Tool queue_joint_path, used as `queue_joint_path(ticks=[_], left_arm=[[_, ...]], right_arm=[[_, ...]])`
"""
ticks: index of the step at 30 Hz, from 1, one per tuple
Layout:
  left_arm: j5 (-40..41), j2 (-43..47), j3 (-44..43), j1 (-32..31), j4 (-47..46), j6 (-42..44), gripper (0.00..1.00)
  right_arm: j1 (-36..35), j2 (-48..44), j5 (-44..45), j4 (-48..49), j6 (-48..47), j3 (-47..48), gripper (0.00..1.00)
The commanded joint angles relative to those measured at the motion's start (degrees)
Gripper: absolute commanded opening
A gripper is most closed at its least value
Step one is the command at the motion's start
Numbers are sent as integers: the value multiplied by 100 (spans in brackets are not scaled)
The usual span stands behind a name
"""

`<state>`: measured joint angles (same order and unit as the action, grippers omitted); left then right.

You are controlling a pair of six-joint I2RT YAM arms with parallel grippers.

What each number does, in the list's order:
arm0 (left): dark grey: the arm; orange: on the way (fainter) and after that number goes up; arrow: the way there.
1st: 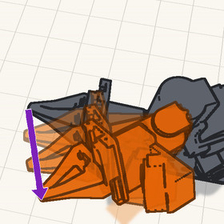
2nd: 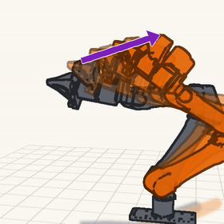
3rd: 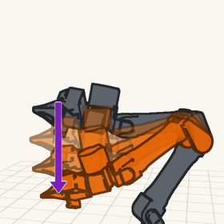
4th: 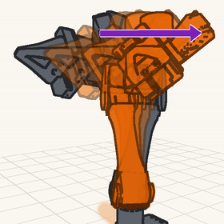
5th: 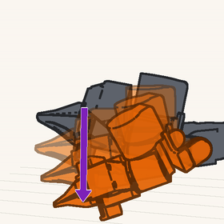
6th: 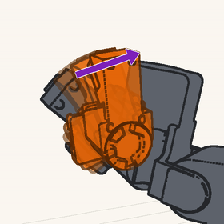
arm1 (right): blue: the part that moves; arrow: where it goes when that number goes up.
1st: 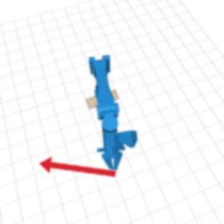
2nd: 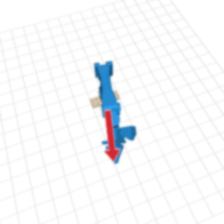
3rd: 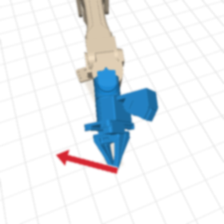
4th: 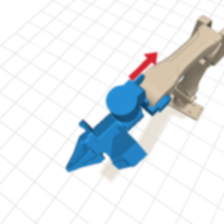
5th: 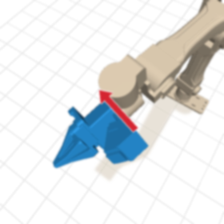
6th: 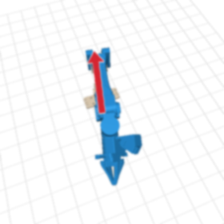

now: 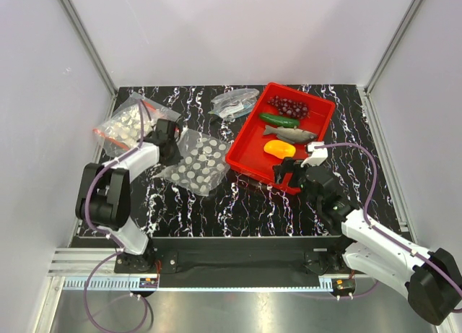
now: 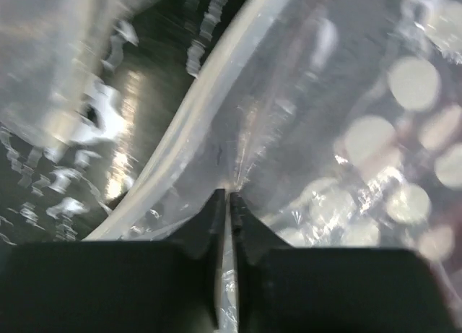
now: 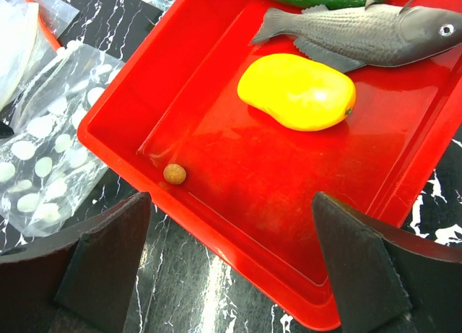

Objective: Place the food in the zip-top bag and seal the zipper
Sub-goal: Open the zipper of the food storage bag at the center of the board.

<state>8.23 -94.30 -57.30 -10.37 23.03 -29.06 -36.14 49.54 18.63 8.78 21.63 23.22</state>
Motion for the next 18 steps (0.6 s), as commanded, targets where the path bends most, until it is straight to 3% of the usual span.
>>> queue_joint_path(ticks=[1,10,14,18], left_arm=[[318,605,139,-526,-272,-161,3],[1732,2389,1449,-2380,-439,-1075,0],[2428,2776,1450,-3363,-230,-1146,0],[3252,2610,1091,-3963,412,-1286,0]], right_arm=[[19,3,-53,248,-62,253,100],[19,143,-228,326,-80,244,100],[19,530,-815,344,-97,533,100],[19,1161,-1458,12,-133,1148,99]])
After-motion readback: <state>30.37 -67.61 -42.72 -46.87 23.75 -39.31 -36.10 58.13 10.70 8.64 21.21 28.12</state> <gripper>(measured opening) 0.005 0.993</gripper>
